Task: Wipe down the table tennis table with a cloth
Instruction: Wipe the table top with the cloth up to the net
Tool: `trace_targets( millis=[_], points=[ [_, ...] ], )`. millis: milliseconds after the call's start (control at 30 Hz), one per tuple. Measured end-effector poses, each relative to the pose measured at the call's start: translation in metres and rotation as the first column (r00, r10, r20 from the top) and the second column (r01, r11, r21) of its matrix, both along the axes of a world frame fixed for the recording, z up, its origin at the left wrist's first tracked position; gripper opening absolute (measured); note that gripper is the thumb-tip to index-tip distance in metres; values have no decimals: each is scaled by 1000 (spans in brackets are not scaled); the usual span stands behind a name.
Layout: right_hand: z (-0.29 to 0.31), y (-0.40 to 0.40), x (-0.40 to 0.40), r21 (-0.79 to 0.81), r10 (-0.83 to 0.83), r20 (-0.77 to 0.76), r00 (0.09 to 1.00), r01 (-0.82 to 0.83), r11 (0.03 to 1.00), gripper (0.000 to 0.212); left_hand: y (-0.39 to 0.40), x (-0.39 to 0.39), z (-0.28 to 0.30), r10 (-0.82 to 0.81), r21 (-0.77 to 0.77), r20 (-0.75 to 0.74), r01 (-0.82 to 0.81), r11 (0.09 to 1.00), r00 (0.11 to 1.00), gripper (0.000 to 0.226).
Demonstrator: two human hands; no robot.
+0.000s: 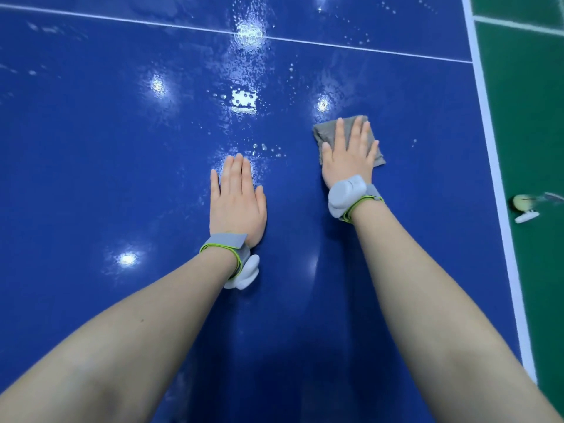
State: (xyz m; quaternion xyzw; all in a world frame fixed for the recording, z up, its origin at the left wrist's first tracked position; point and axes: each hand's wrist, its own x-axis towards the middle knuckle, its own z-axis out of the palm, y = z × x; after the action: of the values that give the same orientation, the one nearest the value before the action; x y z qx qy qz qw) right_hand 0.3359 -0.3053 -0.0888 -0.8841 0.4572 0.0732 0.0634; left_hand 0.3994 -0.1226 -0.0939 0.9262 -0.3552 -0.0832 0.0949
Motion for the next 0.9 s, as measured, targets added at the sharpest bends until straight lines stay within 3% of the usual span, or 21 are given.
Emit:
trace_targets(
  millis=[133, 233, 433, 567, 700, 800, 900],
  points=[
    [1, 24, 23, 7, 235, 22, 972, -235, 972, 56, -3, 2, 0, 2, 7, 12, -3, 1000, 1000, 54],
    [2, 10, 15, 21, 308, 21, 951, -309, 951, 55, -4, 3, 0, 1, 4, 20, -2, 1000, 1000, 55],
    [0, -42, -8, 16, -93, 126, 988, 92, 996, 54, -8, 4, 0, 1, 31, 12, -1, 1000, 1000, 55],
    [3, -39, 4, 36, -161, 118, 980, 158, 987, 50, -8, 5, -1, 1, 27, 13, -2, 1000, 1000, 54],
    [2, -4, 32, 10, 72, 63, 995, -73, 997, 56, -9, 5, -2, 0, 26, 12, 0, 1000, 1000, 55],
    [4, 31, 51, 55, 271, 71, 960, -275, 960, 57, -9, 5, 1, 1, 13, 23, -2, 1000, 1000, 65],
    [3, 56, 54, 78, 419, 62, 906, -423, 903, 57, -10, 7, 1, -1, 32, -4, 1, 999, 1000, 54]
  ],
)
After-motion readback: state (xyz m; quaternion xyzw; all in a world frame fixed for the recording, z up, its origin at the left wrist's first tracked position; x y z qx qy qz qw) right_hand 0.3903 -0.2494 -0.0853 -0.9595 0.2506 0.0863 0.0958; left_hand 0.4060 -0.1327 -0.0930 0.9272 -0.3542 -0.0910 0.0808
